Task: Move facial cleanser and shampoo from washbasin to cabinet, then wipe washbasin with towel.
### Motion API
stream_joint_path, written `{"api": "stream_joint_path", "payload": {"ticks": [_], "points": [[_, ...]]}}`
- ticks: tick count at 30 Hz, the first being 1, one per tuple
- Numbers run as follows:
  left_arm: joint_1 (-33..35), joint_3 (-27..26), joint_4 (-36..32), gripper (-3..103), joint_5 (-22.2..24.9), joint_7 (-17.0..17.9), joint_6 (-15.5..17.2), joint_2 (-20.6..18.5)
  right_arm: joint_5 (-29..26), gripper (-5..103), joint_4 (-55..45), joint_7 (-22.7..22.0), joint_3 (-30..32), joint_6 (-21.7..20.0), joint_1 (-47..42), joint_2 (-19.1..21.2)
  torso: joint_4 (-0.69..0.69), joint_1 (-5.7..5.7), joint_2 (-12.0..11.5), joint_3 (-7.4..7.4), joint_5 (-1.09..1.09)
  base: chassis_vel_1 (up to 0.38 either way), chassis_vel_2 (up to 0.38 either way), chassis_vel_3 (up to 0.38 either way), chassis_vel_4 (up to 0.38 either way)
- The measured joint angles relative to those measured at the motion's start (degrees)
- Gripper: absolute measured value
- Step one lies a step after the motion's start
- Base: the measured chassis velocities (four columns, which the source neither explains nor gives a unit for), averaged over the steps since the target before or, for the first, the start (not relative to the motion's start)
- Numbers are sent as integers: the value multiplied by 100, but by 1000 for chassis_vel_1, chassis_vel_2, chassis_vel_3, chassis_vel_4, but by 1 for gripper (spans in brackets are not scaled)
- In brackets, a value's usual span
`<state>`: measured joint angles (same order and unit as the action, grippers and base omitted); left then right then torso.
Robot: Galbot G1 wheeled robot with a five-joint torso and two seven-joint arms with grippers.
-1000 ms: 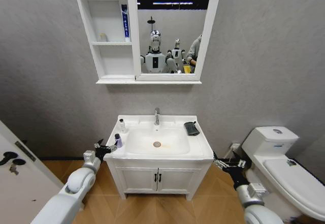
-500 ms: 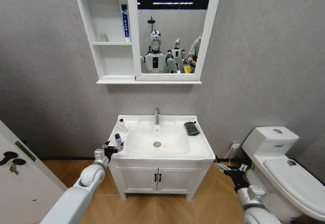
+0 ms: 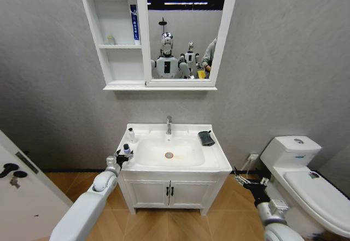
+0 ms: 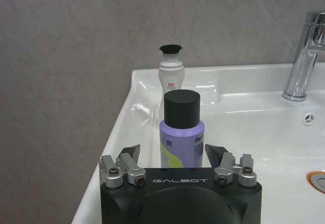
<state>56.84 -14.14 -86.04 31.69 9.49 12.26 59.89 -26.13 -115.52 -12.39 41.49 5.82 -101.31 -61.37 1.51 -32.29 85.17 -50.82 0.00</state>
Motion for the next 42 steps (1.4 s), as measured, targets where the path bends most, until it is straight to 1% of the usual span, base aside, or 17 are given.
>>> {"api": "stream_joint_path", "payload": {"ticks": [2,3,4,8,17,23,25,26,29,30,32,35,36,38,39,41,42], "points": [[1,-4,16,72,-4,-5,-11,12,-2,100,-5,-2,3,0,-4,0,0,0,0,0,0,0,0,0,0],[-2,-6,31,61,-5,-31,-25,19,-3,100,-13,-4,8,0,-9,1,0,0,0,0,0,0,0,0,0],[-2,-6,31,61,-5,-31,-25,19,-3,100,-13,-4,8,0,-9,1,0,0,0,0,0,0,0,0,0],[-55,-7,57,45,21,-81,-47,29,-4,100,-16,-7,16,0,-21,0,0,0,0,0,0,0,0,0,0],[-63,-12,-110,43,94,-106,-71,-55,-6,100,-51,-12,16,0,-52,-45,1,0,0,0,-1,0,0,0,0],[-29,-169,-754,43,296,-61,79,-608,-3,100,-74,-33,28,-11,-40,-23,0,0,0,0,-2,0,0,0,0],[-237,-245,-1250,43,827,142,396,-1198,39,100,-71,-77,3,-69,5,-33,-1,0,0,1,-1,0,0,0,0],[-237,-245,-1250,43,827,142,396,-1198,39,100,-71,-77,3,-69,5,-33,-1,0,0,1,-1,0,0,0,0],[-914,-176,-1793,43,1648,452,941,-1931,61,100,-82,-86,-83,-102,93,-42,-1,0,0,1,0,0,0,0,0],[-914,-176,-1793,43,1648,452,941,-1931,61,100,-82,-86,-83,-102,93,-42,-1,0,0,1,0,0,0,0,0],[-1281,-80,-1960,43,2002,583,1219,-2157,61,100,-98,-85,-98,-109,117,-41,-1,0,0,1,-1,0,0,0,0],[-2240,205,-2231,43,3025,943,1975,-2619,61,100,-133,-86,-106,-119,140,-47,0,0,0,0,-1,0,0,0,0],[-2240,205,-2231,43,3025,943,1975,-2619,61,100,-133,-86,-106,-119,140,-47,0,0,0,0,-1,0,0,0,0],[-2937,525,-2240,43,3555,984,2352,-2892,65,100,-148,-86,-114,-123,142,-64,0,0,0,0,-2,0,0,0,0],[-2937,525,-2240,43,3555,984,2352,-2892,65,100,-148,-86,-114,-123,142,-64,0,0,0,0,-2,0,0,0,0],[-3719,928,-2082,43,3940,962,2614,-3068,76,100,-171,-85,-121,-125,145,-80,0,0,1,1,2,0,0,0,0],[-3719,928,-2082,43,3940,962,2614,-3068,76,100,-171,-85,-121,-125,145,-80,0,0,1,1,2,0,0,0,0]]}}
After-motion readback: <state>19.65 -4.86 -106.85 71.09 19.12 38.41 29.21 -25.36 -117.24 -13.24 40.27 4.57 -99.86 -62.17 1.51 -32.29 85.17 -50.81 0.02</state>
